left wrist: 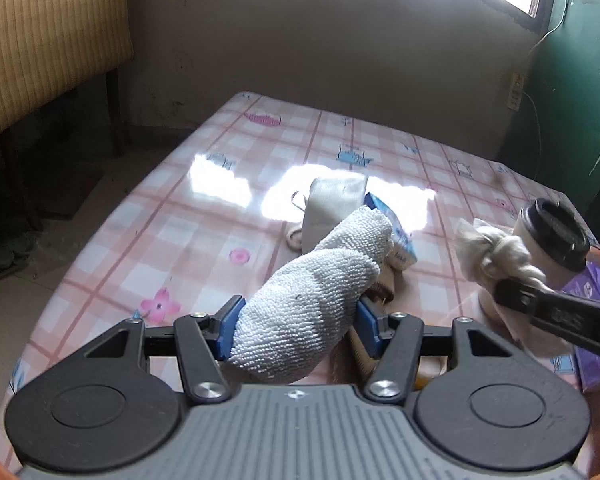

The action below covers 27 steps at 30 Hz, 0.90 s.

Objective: Organize soft objects
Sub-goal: 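Grasp the rolled white towel with the left gripper while the right grasps the knotted white cloth, then carry the white towel and knotted cloth with both grippers toward the cardboard box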

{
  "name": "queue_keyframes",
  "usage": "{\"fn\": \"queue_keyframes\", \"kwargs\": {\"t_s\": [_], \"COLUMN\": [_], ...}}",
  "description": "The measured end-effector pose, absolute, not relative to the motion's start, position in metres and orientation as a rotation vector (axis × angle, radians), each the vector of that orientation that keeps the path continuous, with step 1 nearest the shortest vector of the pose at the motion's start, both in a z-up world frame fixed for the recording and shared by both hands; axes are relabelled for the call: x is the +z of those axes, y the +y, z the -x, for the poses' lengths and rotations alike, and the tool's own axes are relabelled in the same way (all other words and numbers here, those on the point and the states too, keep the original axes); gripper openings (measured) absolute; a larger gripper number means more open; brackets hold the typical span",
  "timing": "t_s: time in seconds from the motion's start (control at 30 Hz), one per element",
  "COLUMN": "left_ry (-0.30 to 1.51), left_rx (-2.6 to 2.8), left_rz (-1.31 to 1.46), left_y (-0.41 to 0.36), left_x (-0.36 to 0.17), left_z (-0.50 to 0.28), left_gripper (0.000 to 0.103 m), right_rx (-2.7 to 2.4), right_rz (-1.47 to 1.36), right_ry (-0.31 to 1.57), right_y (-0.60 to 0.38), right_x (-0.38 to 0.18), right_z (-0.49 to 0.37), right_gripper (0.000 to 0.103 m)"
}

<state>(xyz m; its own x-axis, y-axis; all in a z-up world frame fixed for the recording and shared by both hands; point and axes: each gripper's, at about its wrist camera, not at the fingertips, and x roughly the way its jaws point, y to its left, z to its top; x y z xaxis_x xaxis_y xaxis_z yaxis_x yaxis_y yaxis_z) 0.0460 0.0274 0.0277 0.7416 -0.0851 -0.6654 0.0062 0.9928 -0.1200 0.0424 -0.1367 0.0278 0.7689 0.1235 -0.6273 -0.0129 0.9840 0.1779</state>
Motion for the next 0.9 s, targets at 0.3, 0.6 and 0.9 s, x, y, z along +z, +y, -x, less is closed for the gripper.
{"fn": "queue_keyframes", "kwargs": {"t_s": [0.3,0.6,0.9], "left_ry": [0.700,0.706,0.719], "left_rx": [-0.007,0.009,-0.013], "left_rz": [0.108,0.100,0.109], "left_y": [0.003,-0.005,-0.011], "left_x": [0.070,0.084,0.088], "left_z": [-0.068,-0.077,-0.081], "left_gripper": [0.059,0.059,0.059], "right_rx": [0.092,0.073,0.050], "right_rz": [-0.169,-0.177,-0.186], "right_ry": [0.662,0.651,0.644], "right_y": [-0.144,-0.160,-0.176], "right_x": [0.083,0.104,0.110], "right_z": [-0.034,-0.041,-0.040], "right_gripper": [0.013,0.013,0.013]}}
